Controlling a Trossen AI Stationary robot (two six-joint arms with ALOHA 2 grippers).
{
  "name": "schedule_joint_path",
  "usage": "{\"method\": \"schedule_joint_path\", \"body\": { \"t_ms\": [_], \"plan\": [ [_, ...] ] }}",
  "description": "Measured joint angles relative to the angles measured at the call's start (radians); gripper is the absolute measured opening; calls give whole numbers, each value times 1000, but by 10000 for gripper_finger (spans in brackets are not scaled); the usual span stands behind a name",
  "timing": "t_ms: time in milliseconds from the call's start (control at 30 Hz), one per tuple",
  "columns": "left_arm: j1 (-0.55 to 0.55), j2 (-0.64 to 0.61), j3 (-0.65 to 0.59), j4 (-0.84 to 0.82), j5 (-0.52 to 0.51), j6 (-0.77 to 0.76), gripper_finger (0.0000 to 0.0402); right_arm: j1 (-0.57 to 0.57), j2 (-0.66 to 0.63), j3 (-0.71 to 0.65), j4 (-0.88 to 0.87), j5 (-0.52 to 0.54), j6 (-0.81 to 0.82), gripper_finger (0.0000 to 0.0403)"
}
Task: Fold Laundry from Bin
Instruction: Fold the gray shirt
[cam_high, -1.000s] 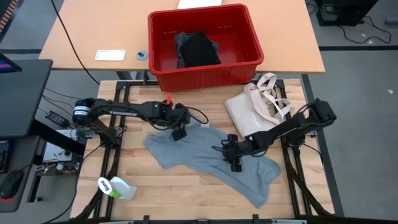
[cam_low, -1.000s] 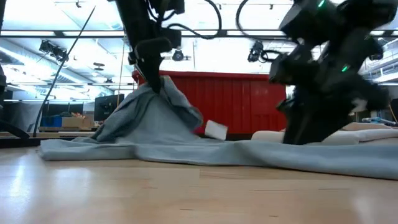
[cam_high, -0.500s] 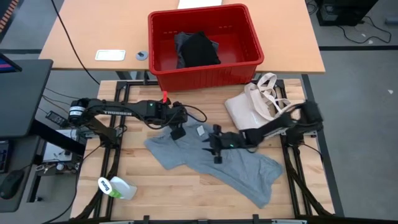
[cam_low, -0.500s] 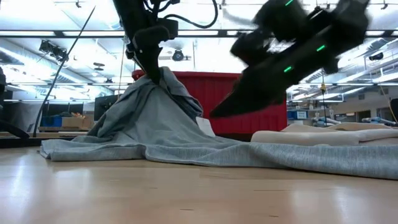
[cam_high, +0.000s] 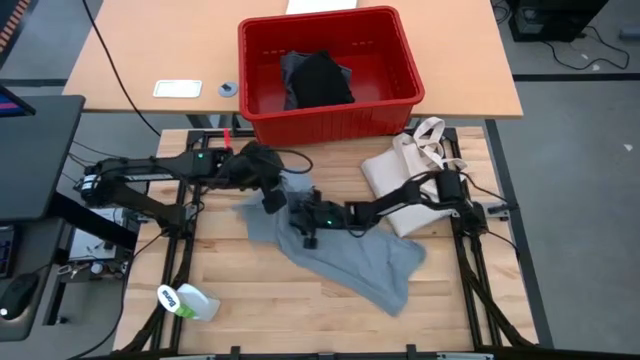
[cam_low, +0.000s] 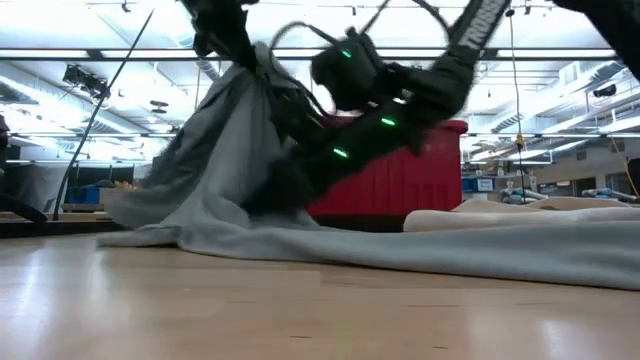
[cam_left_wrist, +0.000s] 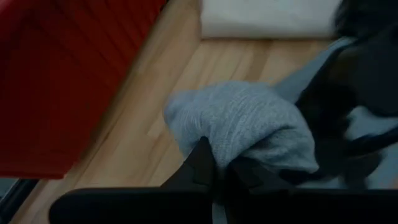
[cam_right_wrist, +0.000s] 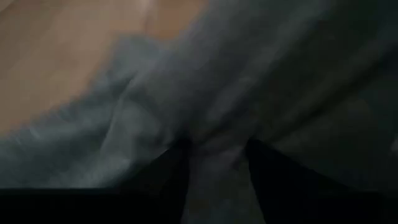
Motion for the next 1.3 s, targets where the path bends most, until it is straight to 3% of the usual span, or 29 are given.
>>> {"method": "schedule_joint_path", "body": {
  "t_ms": [200,333,633,767,933,1100,1300],
  "plan": [
    [-1,-16,0,-14,17,-15,14,-69,91,255,23,31,-62,172],
    [-2,6,0,-46,9,-38,14,-99,138,367,-118,8,-62,172],
    [-3,23,0,-79,13,-49,14,-63,-29,340,-578,-64,-32,172],
    [-12,23,0,-84,14,-59,14,-16,-136,228,-708,-83,-32,172],
    [-48,51,0,-32,15,-114,14,15,-327,-63,-641,-74,21,171],
    [-99,126,0,144,14,-134,14,69,-509,-327,-578,-35,197,171],
    [-130,209,0,336,14,-140,14,159,-615,-501,-568,34,366,171]
  ]
}}
